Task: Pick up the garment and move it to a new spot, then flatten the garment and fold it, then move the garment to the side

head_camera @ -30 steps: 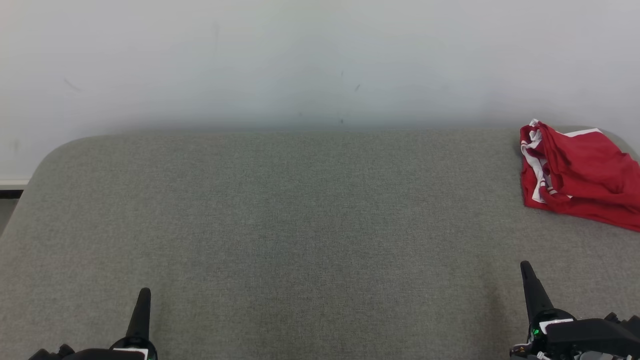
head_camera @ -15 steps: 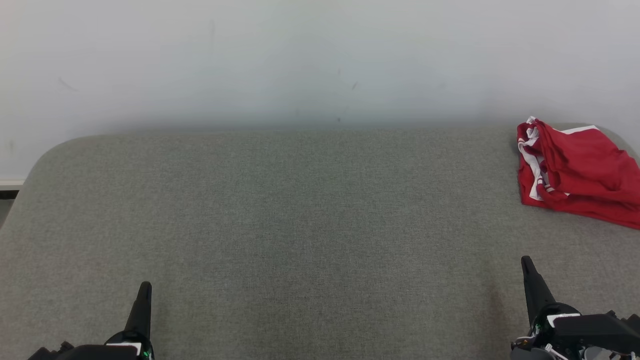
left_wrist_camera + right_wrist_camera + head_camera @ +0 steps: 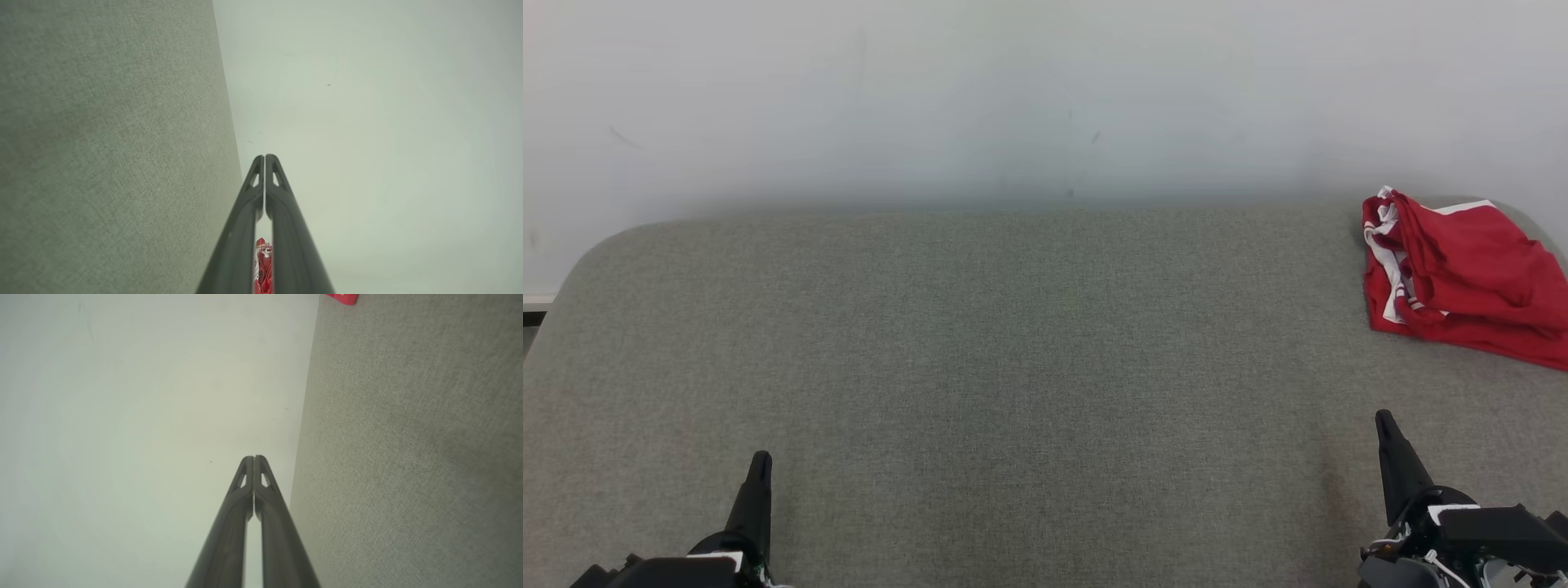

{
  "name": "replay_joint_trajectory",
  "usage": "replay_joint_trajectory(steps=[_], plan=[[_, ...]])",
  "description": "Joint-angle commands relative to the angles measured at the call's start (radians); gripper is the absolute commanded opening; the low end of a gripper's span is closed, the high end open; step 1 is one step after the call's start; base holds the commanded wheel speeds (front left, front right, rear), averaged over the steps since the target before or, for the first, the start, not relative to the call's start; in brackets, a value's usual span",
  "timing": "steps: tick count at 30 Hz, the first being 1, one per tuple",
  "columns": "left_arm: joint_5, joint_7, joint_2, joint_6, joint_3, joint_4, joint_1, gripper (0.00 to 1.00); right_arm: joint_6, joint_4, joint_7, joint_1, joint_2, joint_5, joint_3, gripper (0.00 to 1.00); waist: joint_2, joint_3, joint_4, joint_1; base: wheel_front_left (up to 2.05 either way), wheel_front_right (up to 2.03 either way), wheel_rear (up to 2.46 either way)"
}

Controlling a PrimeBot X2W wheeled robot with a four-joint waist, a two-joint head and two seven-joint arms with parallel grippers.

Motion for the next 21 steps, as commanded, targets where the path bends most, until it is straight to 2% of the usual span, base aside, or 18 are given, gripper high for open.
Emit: replay_joint_trajectory(steps=[1,21], plan=[[-0.021,0.007,-0.003,-0.009,0.004,0.002,-0.012,0.00,-0.002,0.001,0.005,-0.007,-0.001,0.020,-0.004,0.00,0.0000,0.000,-0.001,0.0001,0.00,0.00,0.00],[-0.034,0.009,-0.004,-0.008,0.005,0.003,-0.013,0.00,-0.002,0.003,0.010,-0.010,0.002,0.028,-0.009,0.00,0.0000,0.001,-0.002,0.0001,0.00,0.00,0.00]])
